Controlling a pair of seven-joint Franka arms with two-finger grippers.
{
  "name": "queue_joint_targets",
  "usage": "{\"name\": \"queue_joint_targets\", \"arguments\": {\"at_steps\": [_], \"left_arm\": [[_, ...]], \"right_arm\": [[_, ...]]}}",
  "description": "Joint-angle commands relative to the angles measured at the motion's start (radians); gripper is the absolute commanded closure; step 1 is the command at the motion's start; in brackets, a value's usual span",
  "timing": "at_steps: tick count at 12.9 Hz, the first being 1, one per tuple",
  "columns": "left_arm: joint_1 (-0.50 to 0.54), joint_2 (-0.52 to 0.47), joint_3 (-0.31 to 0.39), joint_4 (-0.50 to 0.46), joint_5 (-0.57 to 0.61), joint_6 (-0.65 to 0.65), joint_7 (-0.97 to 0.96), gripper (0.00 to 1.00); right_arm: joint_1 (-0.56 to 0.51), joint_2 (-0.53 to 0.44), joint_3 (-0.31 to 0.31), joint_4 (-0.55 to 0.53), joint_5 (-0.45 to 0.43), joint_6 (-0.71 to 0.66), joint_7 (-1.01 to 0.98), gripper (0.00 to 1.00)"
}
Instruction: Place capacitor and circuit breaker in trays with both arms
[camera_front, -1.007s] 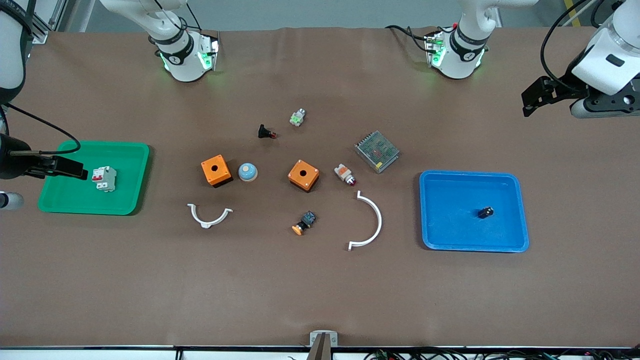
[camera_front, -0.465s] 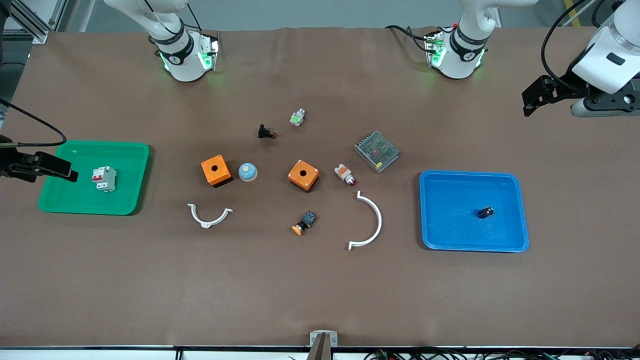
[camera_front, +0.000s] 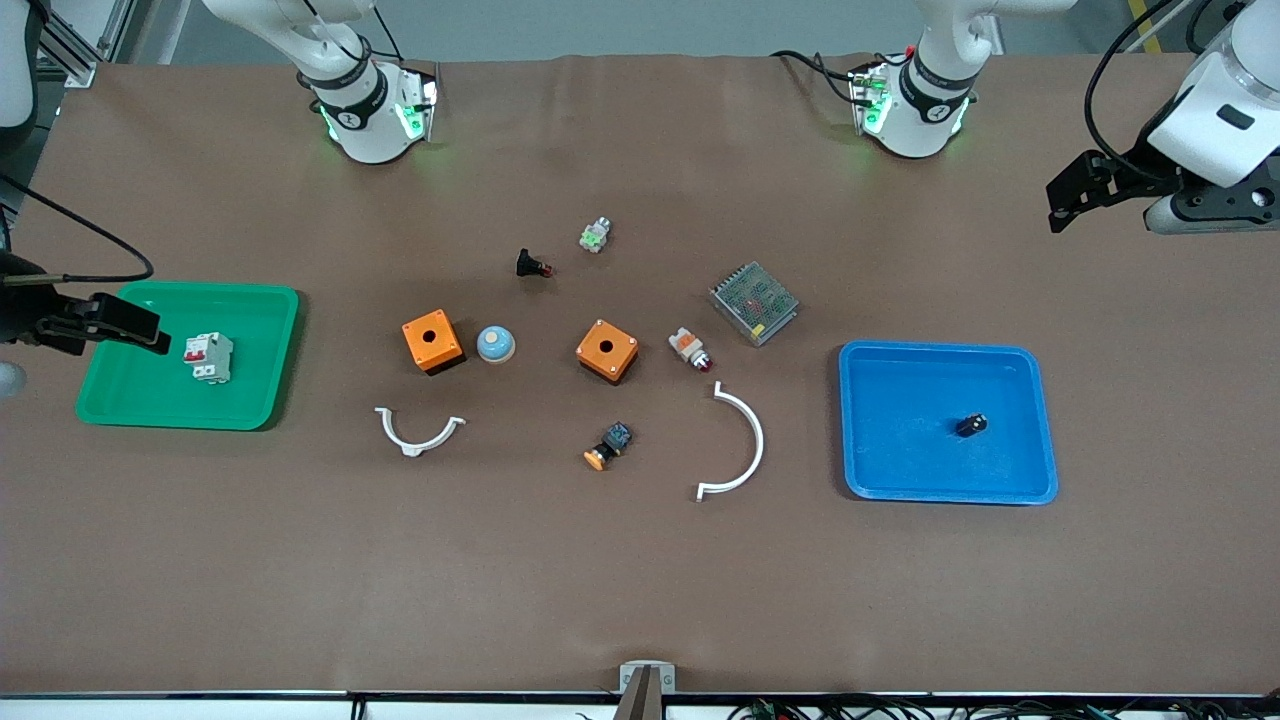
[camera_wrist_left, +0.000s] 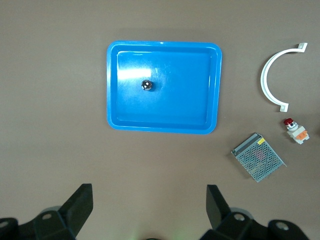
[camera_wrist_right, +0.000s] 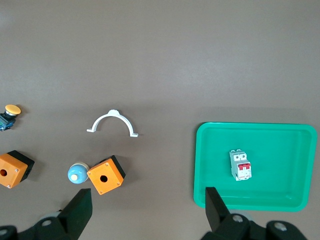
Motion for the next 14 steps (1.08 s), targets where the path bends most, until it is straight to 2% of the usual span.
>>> {"name": "queue_joint_targets", "arguments": {"at_steps": [1,3,14], "left_arm": [[0.007,-0.023,0.004,-0.011,-0.019,0.006,0.033,0.0],[0.006,-0.023,0.004,-0.008,-0.017,0.006,0.033,0.0],[0.004,0.026,0.001,0.053,-0.017,-0.003,0.085,0.0]], "right_arm": [[0.007,-0.106,-0.012,-0.152,0.009,0.074,-0.004,0.0],[0.007,-0.126,-0.012,-0.186,0.005,0.095,-0.004,0.0],[-0.004,-0.118,-0.015,-0.189,-0.006,0.101,-0.004,0.0]]}}
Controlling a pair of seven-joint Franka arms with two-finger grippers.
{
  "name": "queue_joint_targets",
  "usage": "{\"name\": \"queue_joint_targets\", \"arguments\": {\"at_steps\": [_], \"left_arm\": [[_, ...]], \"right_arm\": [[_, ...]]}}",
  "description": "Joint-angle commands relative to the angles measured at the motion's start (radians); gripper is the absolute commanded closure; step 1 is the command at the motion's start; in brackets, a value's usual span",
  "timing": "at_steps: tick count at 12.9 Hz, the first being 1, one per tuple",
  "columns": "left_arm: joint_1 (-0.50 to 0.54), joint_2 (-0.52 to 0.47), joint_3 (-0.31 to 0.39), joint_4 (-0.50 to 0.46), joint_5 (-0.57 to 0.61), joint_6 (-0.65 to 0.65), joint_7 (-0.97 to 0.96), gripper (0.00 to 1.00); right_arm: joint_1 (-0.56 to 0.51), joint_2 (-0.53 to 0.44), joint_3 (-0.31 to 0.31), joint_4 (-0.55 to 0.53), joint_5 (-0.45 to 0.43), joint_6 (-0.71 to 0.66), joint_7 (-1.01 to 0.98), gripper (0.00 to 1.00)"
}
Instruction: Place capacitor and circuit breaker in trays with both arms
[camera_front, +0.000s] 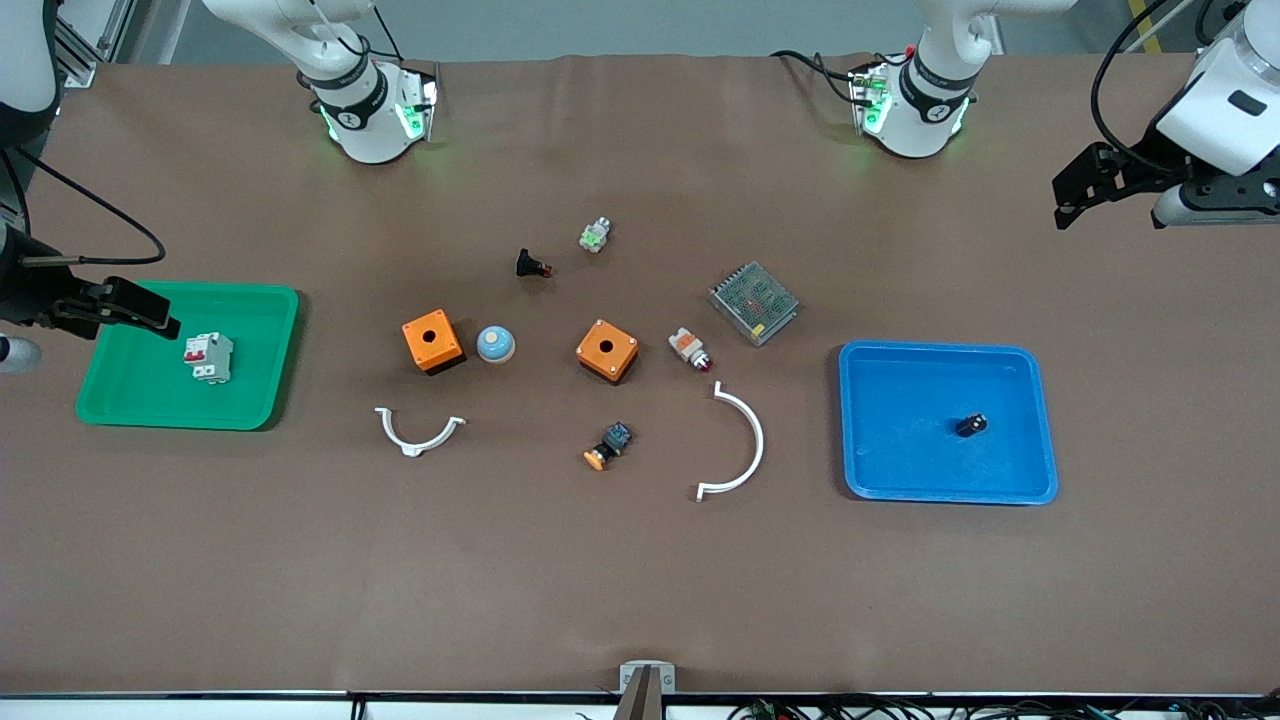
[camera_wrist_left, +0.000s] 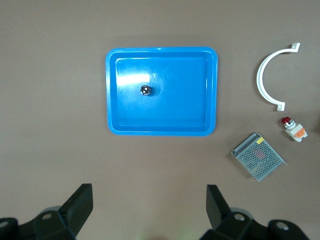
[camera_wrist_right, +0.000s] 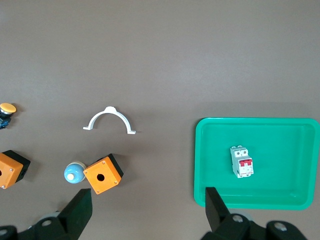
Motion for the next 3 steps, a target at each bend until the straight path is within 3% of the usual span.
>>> {"name": "queue_joint_targets", "arguments": {"at_steps": [1,3], "left_arm": [[0.005,0.026,0.001,0.032,-0.019,-0.003,0.031,0.0],[0.006,0.029,0.001,0.032,-0.026,-0.003,0.033,0.0]], "right_arm": [[-0.005,-0.027,-0.006,-0.028,-0.005,0.014,-0.004,0.0],[-0.002,-0.027,-0.006,-0.028,-0.004,0.01,-0.002,0.0]]}}
